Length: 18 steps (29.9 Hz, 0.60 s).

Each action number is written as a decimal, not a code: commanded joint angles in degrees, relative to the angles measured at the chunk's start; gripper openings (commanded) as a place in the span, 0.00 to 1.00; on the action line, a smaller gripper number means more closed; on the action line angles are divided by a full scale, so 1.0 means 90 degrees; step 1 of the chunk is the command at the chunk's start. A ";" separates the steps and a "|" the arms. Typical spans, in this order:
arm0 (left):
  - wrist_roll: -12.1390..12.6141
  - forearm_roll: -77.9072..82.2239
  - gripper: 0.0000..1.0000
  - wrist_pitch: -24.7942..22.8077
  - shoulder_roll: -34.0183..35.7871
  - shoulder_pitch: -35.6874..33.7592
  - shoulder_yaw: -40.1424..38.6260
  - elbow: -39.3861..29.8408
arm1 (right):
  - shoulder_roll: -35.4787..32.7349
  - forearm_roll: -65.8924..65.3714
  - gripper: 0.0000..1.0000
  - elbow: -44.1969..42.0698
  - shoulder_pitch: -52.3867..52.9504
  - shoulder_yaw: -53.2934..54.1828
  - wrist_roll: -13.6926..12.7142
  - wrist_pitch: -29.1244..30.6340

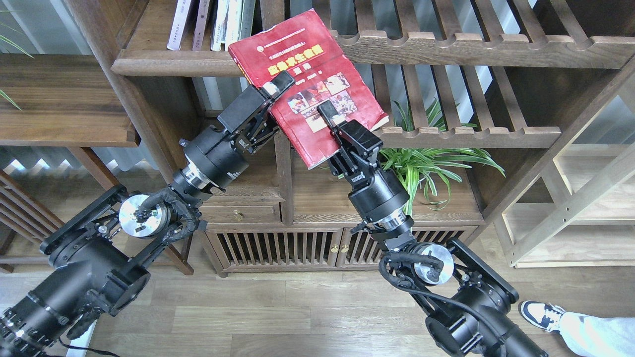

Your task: Organize books on shelf

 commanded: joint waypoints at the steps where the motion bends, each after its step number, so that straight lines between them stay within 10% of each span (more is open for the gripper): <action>1: 0.0000 0.0011 0.98 0.0000 -0.0001 -0.0001 -0.0005 0.0022 | 0.0000 -0.0012 0.04 0.0001 -0.0010 -0.0092 -0.0014 0.0000; 18: -0.0010 0.0030 0.97 0.0000 -0.0001 -0.0030 -0.0005 0.0158 | 0.0000 -0.0031 0.04 -0.0009 -0.0029 -0.0190 -0.0092 0.0000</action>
